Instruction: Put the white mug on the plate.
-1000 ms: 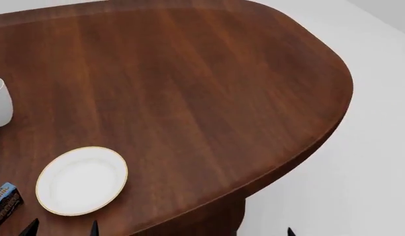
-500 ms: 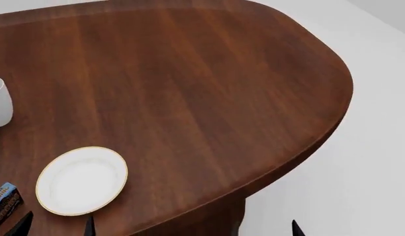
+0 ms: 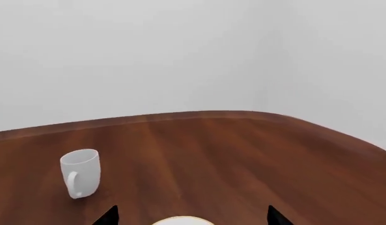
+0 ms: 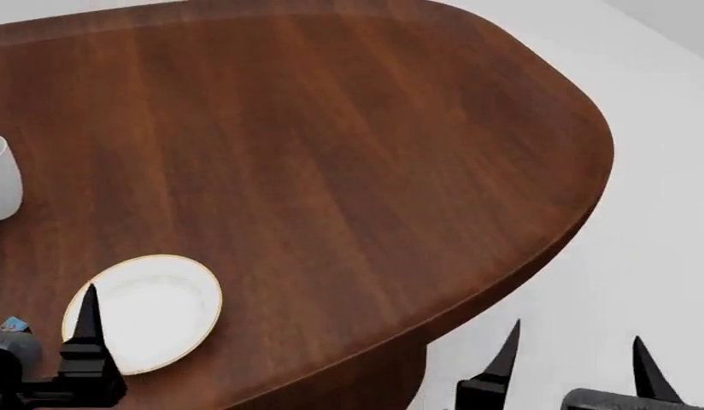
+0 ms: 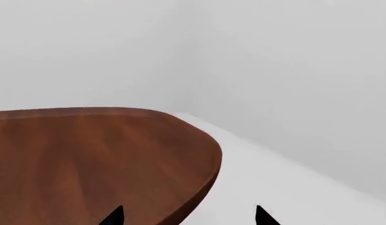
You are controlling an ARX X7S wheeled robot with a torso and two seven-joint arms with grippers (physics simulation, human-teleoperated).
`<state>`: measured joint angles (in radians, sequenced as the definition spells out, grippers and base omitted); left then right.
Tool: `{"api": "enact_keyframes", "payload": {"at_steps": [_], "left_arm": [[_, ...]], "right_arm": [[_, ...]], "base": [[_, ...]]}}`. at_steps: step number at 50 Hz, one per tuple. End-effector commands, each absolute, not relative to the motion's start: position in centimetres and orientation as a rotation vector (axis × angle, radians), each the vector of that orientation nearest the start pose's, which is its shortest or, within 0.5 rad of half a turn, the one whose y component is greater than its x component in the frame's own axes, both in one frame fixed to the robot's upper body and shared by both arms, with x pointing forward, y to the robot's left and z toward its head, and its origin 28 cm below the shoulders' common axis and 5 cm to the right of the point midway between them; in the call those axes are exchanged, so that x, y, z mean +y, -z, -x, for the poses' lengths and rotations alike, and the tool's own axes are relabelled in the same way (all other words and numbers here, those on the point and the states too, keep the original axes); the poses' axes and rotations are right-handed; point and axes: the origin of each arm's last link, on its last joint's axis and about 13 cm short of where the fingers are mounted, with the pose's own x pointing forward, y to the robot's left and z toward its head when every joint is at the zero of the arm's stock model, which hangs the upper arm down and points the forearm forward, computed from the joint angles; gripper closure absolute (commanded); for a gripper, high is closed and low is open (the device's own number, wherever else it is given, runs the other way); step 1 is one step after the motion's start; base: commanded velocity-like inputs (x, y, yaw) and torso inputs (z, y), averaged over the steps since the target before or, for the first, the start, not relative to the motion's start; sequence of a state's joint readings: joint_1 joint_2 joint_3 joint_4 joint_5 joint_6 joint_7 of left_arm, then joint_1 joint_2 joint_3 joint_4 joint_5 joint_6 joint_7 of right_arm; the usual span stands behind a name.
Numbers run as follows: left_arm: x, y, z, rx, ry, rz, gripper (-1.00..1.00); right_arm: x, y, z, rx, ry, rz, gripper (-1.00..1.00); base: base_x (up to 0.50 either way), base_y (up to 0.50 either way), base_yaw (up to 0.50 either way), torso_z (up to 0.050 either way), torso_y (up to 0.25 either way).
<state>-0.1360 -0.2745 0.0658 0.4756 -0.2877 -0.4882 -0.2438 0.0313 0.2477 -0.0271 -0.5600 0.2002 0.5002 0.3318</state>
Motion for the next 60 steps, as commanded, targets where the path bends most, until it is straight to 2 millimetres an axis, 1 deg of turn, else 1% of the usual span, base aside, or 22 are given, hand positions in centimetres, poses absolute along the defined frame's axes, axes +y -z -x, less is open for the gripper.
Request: {"api": "enact_keyframes", "payload": {"at_steps": [1, 4, 8, 9, 15, 18, 22, 27, 34, 38, 42, 48, 60], "left_arm": [[24.5, -14.4, -22.7, -0.111, -0.077, -0.058, -1.00], [24.9, -15.0, -22.9, -0.129, -0.103, -0.056, -1.00], [25.4, -16.0, -22.9, -0.143, -0.111, -0.050, -1.00], [25.6, -16.2, -23.0, -0.145, -0.124, -0.054, -1.00], [26.1, -17.0, -23.2, -0.148, -0.138, -0.062, -1.00], [26.5, -17.6, -23.3, -0.140, -0.128, -0.049, -1.00], [27.1, -18.5, -23.5, -0.151, -0.145, -0.059, -1.00], [27.7, -20.2, -23.3, -0.188, -0.175, -0.065, -1.00], [28.0, -21.3, -23.3, -0.176, -0.155, -0.100, -1.00], [28.3, -22.5, -23.4, -0.174, -0.156, -0.103, -1.00], [28.4, -23.2, -23.1, -0.187, -0.154, -0.112, -1.00], [28.4, -22.9, -22.9, -0.187, -0.143, -0.099, -1.00], [27.8, -22.1, -22.7, -0.167, -0.083, -0.099, -1.00]], "right_arm": [[-14.7, -13.6, -18.7, -0.107, 0.347, 0.076, -1.00], [-15.2, -13.7, -18.2, -0.083, 0.424, 0.064, -1.00], [-15.6, -13.9, -17.5, -0.088, 0.422, 0.070, -1.00], [-15.7, -13.9, -17.4, -0.080, 0.439, 0.097, -1.00], [-16.2, -14.0, -16.7, -0.078, 0.467, 0.101, -1.00], [-16.3, -14.1, -16.3, -0.108, 0.469, 0.085, -1.00], [-16.6, -14.2, -15.7, -0.139, 0.472, 0.056, -1.00], [-16.9, -14.0, -15.1, -0.139, 0.496, 0.050, -1.00], [-17.0, -13.8, -15.0, -0.136, 0.500, 0.039, -1.00], [-17.0, -13.6, -15.1, -0.137, 0.498, 0.035, -1.00], [-17.0, -13.3, -15.2, -0.139, 0.494, 0.032, -1.00], [-16.9, -13.2, -15.3, -0.151, 0.470, 0.020, -1.00], [-16.9, -12.7, -15.2, -0.159, 0.467, -0.004, -1.00]], "base": [[0.00, 0.00, 0.00, 0.000, 0.000], [0.00, 0.00, 0.00, 0.000, 0.000], [0.00, 0.00, 0.00, 0.000, 0.000], [0.00, 0.00, 0.00, 0.000, 0.000], [0.00, 0.00, 0.00, 0.000, 0.000], [0.00, 0.00, 0.00, 0.000, 0.000], [0.00, 0.00, 0.00, 0.000, 0.000], [0.00, 0.00, 0.00, 0.000, 0.000], [0.00, 0.00, 0.00, 0.000, 0.000], [0.00, 0.00, 0.00, 0.000, 0.000], [0.00, 0.00, 0.00, 0.000, 0.000], [0.00, 0.00, 0.00, 0.000, 0.000], [0.19, 0.45, 0.00, 0.000, 0.000]]}}
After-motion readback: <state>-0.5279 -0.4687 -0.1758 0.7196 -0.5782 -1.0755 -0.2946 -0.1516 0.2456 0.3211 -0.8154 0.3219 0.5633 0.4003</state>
